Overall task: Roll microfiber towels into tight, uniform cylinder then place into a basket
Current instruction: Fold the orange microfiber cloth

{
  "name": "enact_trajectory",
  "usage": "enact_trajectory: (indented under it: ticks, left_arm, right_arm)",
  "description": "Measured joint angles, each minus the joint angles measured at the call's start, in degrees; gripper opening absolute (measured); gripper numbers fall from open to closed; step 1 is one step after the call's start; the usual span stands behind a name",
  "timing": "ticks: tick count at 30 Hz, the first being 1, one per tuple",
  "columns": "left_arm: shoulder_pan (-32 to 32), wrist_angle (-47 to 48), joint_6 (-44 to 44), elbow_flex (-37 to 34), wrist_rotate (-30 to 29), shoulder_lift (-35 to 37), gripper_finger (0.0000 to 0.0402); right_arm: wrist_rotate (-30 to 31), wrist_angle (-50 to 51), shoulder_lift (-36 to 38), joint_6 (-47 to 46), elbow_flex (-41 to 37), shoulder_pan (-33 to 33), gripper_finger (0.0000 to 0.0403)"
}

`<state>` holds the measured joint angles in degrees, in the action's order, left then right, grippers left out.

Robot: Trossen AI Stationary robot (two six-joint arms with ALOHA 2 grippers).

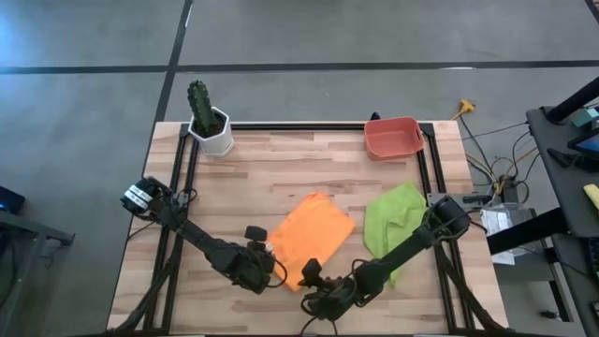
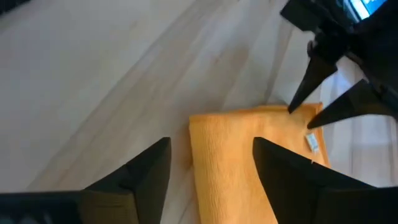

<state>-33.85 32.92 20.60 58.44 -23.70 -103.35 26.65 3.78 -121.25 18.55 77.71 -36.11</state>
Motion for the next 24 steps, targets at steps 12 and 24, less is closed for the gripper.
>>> enact_trajectory:
  ticks: [12, 24]
  left_arm:
    - [-1.95, -1.08, 6.42, 1.74, 4.87, 0.15, 0.0128]
    - [-3.89, -2.98, 16.69, 1.63, 7.32, 0.17, 0.0128]
  right_arm:
    - [-0.02, -4.11, -4.49, 3.14, 0.39, 0.43, 0.0198]
    - [-7.02, -4.01, -4.51, 0.96, 0.13, 0.81, 0.0132]
